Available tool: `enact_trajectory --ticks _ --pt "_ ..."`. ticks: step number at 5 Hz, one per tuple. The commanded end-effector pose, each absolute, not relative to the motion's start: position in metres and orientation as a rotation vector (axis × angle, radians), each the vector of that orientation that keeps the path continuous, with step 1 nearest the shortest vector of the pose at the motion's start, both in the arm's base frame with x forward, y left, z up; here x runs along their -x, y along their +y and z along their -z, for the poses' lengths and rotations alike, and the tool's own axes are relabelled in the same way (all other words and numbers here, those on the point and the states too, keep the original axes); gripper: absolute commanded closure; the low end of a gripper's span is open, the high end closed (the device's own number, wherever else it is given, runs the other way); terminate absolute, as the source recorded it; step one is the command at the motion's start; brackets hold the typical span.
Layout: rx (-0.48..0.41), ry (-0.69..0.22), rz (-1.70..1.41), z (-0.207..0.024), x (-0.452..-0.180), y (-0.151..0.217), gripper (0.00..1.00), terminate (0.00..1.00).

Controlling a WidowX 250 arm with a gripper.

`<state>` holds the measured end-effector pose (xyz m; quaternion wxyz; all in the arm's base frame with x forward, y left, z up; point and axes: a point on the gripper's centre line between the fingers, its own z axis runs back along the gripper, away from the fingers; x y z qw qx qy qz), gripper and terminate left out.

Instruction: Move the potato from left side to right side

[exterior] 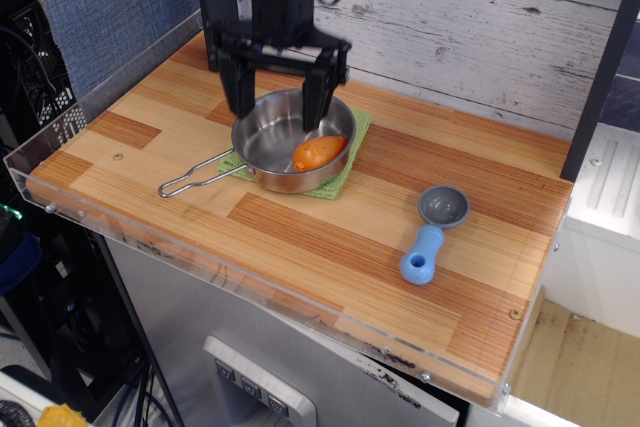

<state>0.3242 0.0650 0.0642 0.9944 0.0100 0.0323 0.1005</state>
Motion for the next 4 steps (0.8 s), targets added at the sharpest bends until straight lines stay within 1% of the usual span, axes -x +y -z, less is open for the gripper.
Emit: enact_trajectory --ticks 1,2,4 --pt "-0.035 0.058 -0.155 -0.0558 -0.3320 0.0527 0.00 0.00" --pt "-0.030 0.052 -0.139 -0.0558 -0.3306 0.0458 0.00 0.00" --pt "-0.036 0.051 -0.142 -0.0556 -0.3287 0.0452 0.00 0.00"
